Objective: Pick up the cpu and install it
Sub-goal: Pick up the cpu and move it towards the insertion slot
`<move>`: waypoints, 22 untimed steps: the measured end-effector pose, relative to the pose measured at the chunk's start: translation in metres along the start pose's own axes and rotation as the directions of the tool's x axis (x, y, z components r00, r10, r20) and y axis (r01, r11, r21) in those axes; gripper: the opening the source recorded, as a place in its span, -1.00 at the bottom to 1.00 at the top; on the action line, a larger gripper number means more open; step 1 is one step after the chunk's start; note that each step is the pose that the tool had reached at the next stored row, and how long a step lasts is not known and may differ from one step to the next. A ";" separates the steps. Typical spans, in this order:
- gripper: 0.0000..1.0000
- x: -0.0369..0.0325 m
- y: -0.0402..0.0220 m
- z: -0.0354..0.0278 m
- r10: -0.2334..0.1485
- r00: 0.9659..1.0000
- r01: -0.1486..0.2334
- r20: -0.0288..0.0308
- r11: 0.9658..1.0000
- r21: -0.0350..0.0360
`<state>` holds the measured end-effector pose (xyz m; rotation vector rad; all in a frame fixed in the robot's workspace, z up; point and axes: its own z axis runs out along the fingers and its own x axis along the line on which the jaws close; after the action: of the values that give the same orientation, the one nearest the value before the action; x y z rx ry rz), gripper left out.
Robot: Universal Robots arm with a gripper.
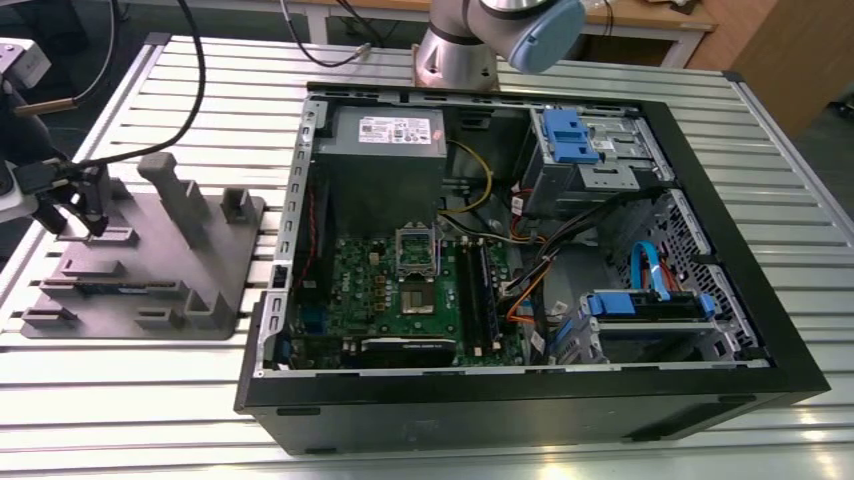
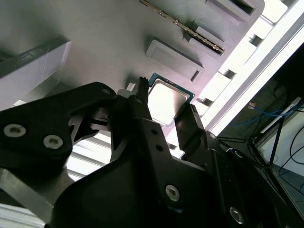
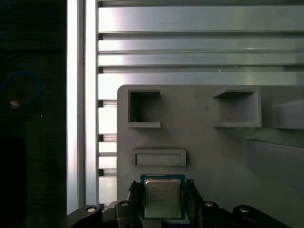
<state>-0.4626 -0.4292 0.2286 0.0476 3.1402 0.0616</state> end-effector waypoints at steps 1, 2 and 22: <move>-0.06 0.0000 0.0000 -0.0001 0.000 1.000 0.000 0.000 1.000 0.000; -0.06 0.0001 0.0000 -0.0010 0.000 1.000 0.000 -0.001 1.000 0.000; -0.06 -0.0001 0.0016 -0.0399 0.000 1.000 0.000 0.000 1.000 0.000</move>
<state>-0.4625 -0.4292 0.2685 0.0477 3.1402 0.0615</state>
